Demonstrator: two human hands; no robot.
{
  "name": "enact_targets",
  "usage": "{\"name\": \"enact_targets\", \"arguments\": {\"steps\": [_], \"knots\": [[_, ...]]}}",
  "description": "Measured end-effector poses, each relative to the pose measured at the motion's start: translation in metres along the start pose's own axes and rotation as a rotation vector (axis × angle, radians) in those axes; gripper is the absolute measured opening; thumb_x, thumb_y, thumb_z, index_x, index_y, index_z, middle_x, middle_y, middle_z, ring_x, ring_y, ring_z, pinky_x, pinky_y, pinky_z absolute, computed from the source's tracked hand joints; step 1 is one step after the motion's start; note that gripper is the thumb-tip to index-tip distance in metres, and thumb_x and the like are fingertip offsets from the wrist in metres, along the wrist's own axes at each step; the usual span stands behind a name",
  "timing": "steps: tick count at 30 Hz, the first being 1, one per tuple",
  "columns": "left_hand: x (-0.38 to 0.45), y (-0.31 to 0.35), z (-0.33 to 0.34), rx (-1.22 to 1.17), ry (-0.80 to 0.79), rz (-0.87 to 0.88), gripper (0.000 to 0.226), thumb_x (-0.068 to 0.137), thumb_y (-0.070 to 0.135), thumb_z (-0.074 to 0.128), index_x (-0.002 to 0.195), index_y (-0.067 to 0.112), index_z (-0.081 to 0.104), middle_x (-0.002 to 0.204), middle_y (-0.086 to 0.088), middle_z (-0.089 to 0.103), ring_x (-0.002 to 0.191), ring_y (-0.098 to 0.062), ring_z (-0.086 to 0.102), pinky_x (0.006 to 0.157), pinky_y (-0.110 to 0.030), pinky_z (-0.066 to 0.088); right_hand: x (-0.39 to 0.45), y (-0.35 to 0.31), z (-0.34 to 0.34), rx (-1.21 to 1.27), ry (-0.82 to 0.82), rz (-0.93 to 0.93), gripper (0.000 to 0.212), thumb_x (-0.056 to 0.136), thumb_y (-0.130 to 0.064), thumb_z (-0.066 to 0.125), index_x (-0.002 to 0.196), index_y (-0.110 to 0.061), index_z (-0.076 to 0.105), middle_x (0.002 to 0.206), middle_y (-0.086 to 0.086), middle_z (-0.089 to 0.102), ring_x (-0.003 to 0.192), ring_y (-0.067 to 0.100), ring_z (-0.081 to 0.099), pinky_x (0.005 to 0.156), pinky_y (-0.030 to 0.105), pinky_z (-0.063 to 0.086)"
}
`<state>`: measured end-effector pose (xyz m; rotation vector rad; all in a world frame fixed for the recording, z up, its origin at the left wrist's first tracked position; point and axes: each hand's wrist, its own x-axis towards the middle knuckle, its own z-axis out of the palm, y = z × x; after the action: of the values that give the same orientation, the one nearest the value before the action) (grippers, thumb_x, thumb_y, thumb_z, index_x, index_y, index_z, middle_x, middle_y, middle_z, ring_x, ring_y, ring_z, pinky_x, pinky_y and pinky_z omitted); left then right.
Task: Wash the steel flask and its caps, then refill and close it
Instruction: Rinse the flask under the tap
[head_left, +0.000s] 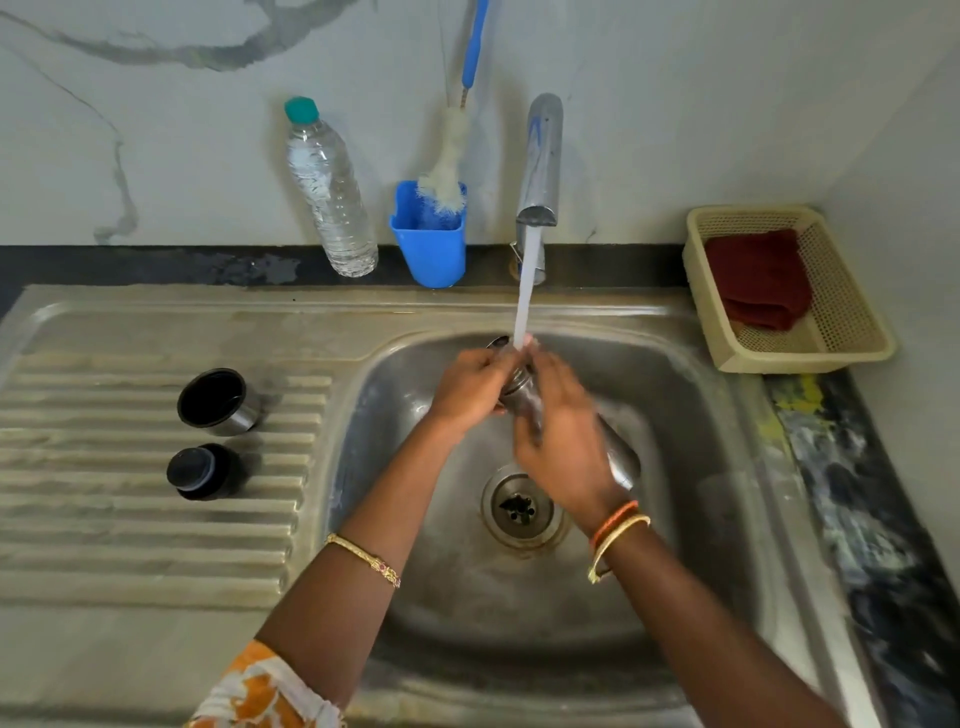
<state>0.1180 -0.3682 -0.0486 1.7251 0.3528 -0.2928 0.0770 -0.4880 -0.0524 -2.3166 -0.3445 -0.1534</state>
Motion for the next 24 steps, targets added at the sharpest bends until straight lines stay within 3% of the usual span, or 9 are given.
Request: {"name": "enact_targets", "arguments": {"steps": [2,4,8,11,13,15,20,22,24], "knots": [[-0.004,0.002,0.003,0.039,-0.012,0.067,0.042,0.091,0.056,0.055,0.098,0.018,0.072,0.094,-0.013,0.071,0.090,-0.025,0.069,0.077,-0.041,0.059,-0.013,0.000,0.010,-0.172,-0.112,0.000,0.088,0.079,-0.012,0.061,0.150,-0.005,0.010,0.157,0.014,0.015,0.146,0.023,0.011,0.119,0.038,0.011],[-0.007,0.005,0.003,0.046,-0.001,0.106,0.035,0.091,0.053,0.056,0.094,0.020,0.066,0.084,-0.005,0.067,0.084,-0.021,0.067,0.071,-0.039,0.060,-0.009,0.005,0.008,-0.283,-0.131,0.000,0.097,0.079,-0.023,0.064,0.151,-0.008,0.001,0.159,0.010,0.005,0.147,0.022,0.002,0.118,0.043,0.005],[-0.007,0.010,-0.008,0.013,0.021,0.147,0.018,0.097,0.036,0.055,0.090,0.020,0.060,0.081,0.001,0.063,0.074,-0.011,0.064,0.055,-0.022,0.054,0.019,0.015,-0.007,-0.170,-0.225,-0.022,0.096,0.074,-0.033,0.073,0.150,-0.018,0.015,0.153,0.005,0.027,0.139,0.022,0.028,0.111,0.044,0.027],[-0.010,0.011,-0.009,-0.019,-0.020,0.159,0.023,0.095,0.038,0.058,0.091,0.018,0.068,0.085,-0.004,0.071,0.077,-0.016,0.071,0.061,-0.029,0.059,0.040,0.023,-0.022,0.188,-0.410,0.124,0.079,0.070,-0.025,0.079,0.137,-0.019,0.036,0.120,0.002,0.056,0.105,0.021,0.059,0.087,0.036,0.054],[-0.012,0.011,-0.009,-0.023,-0.009,0.137,0.027,0.093,0.041,0.059,0.087,0.017,0.070,0.087,-0.008,0.073,0.083,-0.023,0.072,0.073,-0.041,0.061,0.043,0.025,-0.025,0.287,-0.445,0.170,0.075,0.069,-0.021,0.081,0.132,-0.017,0.040,0.112,0.003,0.060,0.096,0.021,0.062,0.082,0.037,0.056],[-0.011,0.010,-0.008,-0.030,0.039,0.108,0.026,0.095,0.041,0.058,0.083,0.021,0.069,0.086,-0.008,0.073,0.086,-0.024,0.072,0.079,-0.047,0.060,0.032,0.020,-0.011,0.036,-0.272,0.079,0.081,0.070,-0.026,0.079,0.137,-0.012,0.036,0.122,0.009,0.056,0.106,0.025,0.058,0.089,0.043,0.051],[-0.012,0.009,-0.008,0.023,0.102,0.096,0.040,0.096,0.049,0.051,0.093,0.016,0.073,0.084,-0.004,0.072,0.086,-0.020,0.070,0.073,-0.038,0.061,0.003,0.005,0.028,-0.407,0.054,-0.047,0.090,0.067,-0.023,0.077,0.142,-0.004,0.033,0.139,0.020,0.043,0.122,0.037,0.047,0.098,0.049,0.041],[-0.010,0.007,-0.012,0.017,0.097,0.079,0.038,0.096,0.048,0.051,0.089,0.017,0.072,0.083,-0.003,0.072,0.085,-0.022,0.070,0.075,-0.039,0.061,0.016,0.009,0.020,-0.298,-0.025,-0.067,0.081,0.067,-0.025,0.076,0.137,-0.007,0.039,0.129,0.015,0.051,0.113,0.033,0.053,0.091,0.043,0.047],[-0.007,0.006,-0.018,0.020,0.081,0.087,0.034,0.095,0.047,0.053,0.083,0.020,0.071,0.086,-0.007,0.074,0.085,-0.024,0.071,0.080,-0.045,0.060,0.038,0.015,0.007,0.053,-0.257,0.027,0.075,0.066,-0.023,0.080,0.131,-0.013,0.043,0.115,0.006,0.060,0.101,0.024,0.060,0.082,0.033,0.052]]}}
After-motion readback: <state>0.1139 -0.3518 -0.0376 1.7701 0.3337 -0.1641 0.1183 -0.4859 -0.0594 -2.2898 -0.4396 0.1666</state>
